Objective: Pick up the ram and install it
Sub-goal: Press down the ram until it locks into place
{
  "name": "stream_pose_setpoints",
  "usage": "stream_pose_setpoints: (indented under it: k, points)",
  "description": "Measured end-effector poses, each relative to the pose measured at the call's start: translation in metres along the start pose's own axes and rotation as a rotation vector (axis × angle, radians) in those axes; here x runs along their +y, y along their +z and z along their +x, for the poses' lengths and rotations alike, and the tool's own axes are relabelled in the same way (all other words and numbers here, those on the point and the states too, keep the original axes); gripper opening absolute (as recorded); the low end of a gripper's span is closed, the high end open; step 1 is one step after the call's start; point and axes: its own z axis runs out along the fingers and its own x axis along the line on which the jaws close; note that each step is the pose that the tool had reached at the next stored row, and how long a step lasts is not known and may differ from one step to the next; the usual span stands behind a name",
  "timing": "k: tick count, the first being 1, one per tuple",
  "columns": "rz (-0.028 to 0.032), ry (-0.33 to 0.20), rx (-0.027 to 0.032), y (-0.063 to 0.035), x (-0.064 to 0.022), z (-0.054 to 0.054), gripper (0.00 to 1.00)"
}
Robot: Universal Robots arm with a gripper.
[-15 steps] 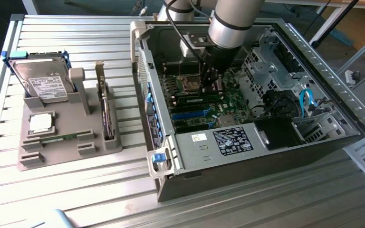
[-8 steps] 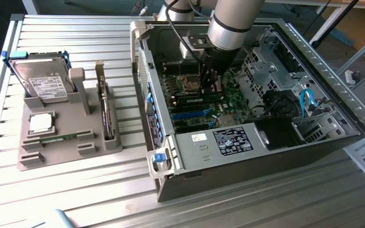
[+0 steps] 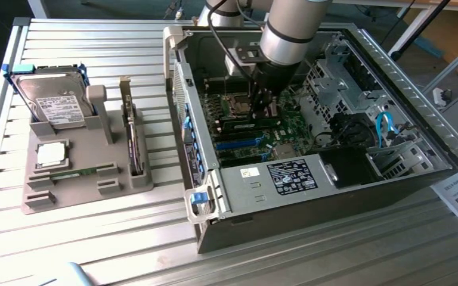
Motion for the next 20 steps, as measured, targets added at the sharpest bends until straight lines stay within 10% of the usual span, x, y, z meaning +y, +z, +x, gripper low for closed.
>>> stream_pose_setpoints:
  k: [20]
  points:
    - [-0.0001,0.000,0.0001,0.0033,0.0000,0.0004,0.10]
